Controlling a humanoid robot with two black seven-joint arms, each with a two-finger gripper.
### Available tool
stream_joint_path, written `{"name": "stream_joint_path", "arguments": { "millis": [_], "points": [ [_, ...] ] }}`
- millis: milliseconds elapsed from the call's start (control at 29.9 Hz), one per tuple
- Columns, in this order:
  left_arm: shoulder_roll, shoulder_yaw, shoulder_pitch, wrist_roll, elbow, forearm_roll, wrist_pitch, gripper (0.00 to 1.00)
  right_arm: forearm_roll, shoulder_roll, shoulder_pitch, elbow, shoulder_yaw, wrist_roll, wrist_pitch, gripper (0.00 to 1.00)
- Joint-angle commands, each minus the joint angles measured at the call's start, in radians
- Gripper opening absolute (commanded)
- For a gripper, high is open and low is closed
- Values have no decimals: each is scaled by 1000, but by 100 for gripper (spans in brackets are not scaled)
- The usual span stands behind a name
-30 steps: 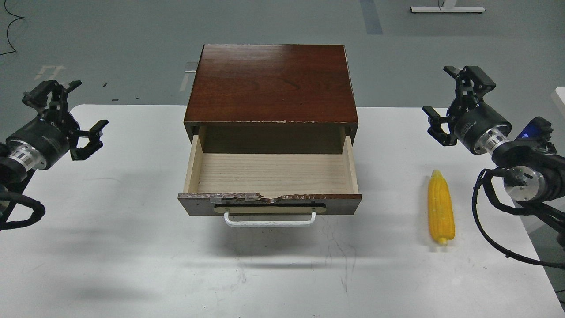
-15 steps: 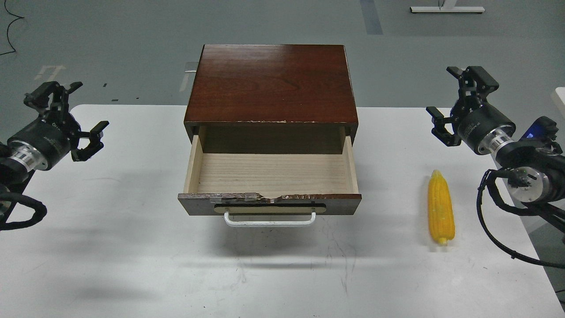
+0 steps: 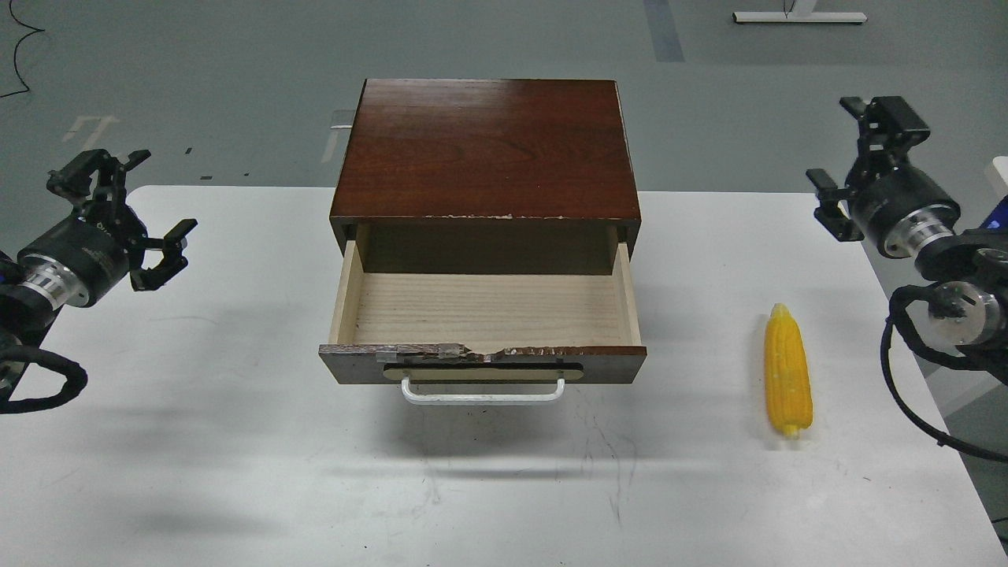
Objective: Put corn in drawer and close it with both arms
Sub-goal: 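Move the right gripper down to the yellow corn cob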
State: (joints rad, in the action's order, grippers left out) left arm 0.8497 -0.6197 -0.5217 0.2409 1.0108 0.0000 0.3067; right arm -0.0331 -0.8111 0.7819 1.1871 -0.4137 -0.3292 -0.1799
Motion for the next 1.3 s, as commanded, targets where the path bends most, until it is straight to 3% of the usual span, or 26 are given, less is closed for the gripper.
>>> {"name": "stream_joint_path", "arguments": {
  "millis": [0, 134, 301, 367, 434, 501, 701, 969, 1136, 1269],
  "points": [
    [-3, 0, 8, 1, 0, -2, 0, 99, -2, -85, -12, 69, -36, -13, -69, 100],
    [-3, 0, 9, 1, 0, -2, 0, 99, -33, -152, -16, 109, -4, -16, -91, 100],
    [-3, 0, 11, 1, 0, -2, 0, 99, -241, -189, 7, 193, 200, 16, -196, 98],
    [-3, 0, 11, 1, 0, -2, 0, 99, -339, -197, 25, 233, 301, 85, -265, 98],
    [-5, 0, 11, 1, 0, -2, 0, 99, -453, -186, 51, 244, 428, 194, -309, 96],
    [-6, 0, 11, 1, 0, 0, 0, 99, -514, -163, 69, 241, 493, 223, -309, 94],
    [-20, 0, 11, 1, 0, -2, 0, 99, -680, -120, 138, 240, 665, 245, -309, 92],
    [-18, -2, 31, 3, 0, -2, 0, 99, -673, -10, 224, 220, 862, 269, -309, 89],
    [-14, -5, 57, 3, -1, -3, 2, 99, -651, 75, 226, 189, 894, 308, -309, 81],
    [-5, -5, 72, 3, -1, -3, 5, 99, -636, 118, 255, 181, 937, 332, -309, 69]
  ]
}}
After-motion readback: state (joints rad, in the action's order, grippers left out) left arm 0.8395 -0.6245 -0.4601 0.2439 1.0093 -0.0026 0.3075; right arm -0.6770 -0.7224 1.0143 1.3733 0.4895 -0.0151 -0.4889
